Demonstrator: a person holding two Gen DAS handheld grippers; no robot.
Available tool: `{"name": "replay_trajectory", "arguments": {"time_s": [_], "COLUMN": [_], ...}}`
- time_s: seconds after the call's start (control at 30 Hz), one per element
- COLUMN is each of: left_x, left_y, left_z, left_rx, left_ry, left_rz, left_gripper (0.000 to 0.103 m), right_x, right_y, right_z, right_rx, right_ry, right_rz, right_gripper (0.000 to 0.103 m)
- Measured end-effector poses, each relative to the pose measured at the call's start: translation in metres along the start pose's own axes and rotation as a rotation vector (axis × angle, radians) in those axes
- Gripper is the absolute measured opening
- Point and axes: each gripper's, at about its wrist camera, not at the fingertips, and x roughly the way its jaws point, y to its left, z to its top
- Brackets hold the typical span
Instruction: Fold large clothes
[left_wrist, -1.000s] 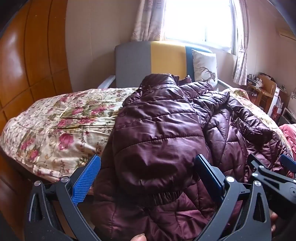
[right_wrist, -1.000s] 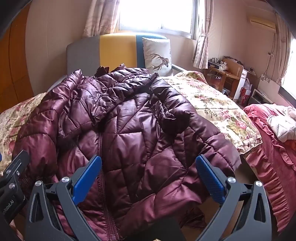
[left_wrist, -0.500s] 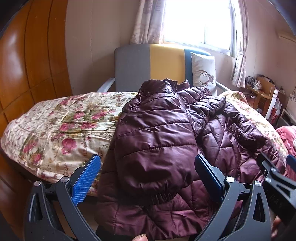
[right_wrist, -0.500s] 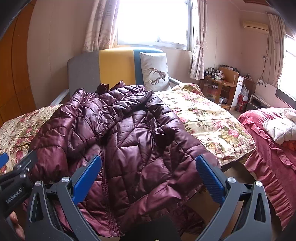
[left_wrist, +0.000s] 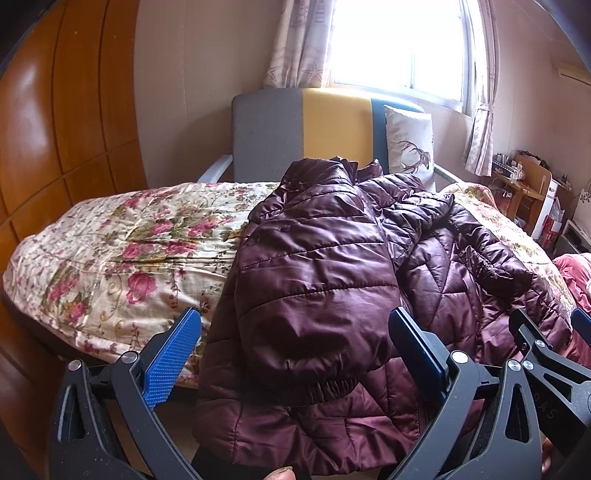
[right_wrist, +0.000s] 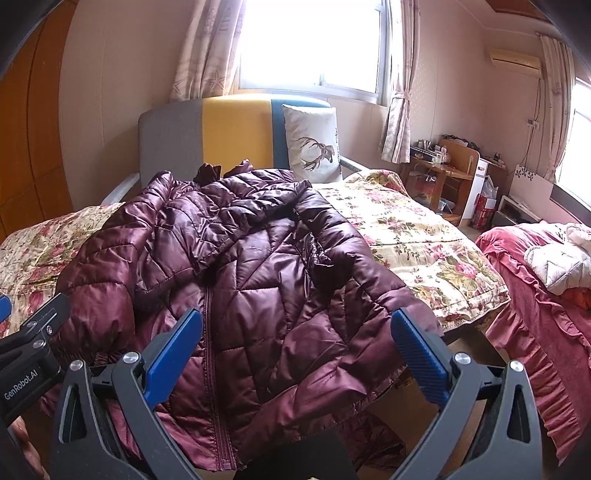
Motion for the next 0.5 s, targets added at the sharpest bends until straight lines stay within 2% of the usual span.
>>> {"name": "replay_trajectory", "arguments": {"time_s": [0.17, 0.5], "left_x": [0.0002, -0.0009], "left_y": [0.0004, -0.0037], "left_z": [-0.0012, -0.0014], "left_rx": [0.005, 0.026], "left_ry": [-0.003, -0.012], "left_rz": [0.003, 0.007], "left_gripper": [0.100, 0.100], "right_x": [-0.0026, -0.0014], "right_y": [0.0031, 0.0035], "right_z": [-0.0002, -0.0001], "right_rx": [-0.019, -0.020], "right_ry": [-0.024, -0.019], "right_rz": [-0.003, 0.000], "right_gripper": [0.101, 0.101]}}
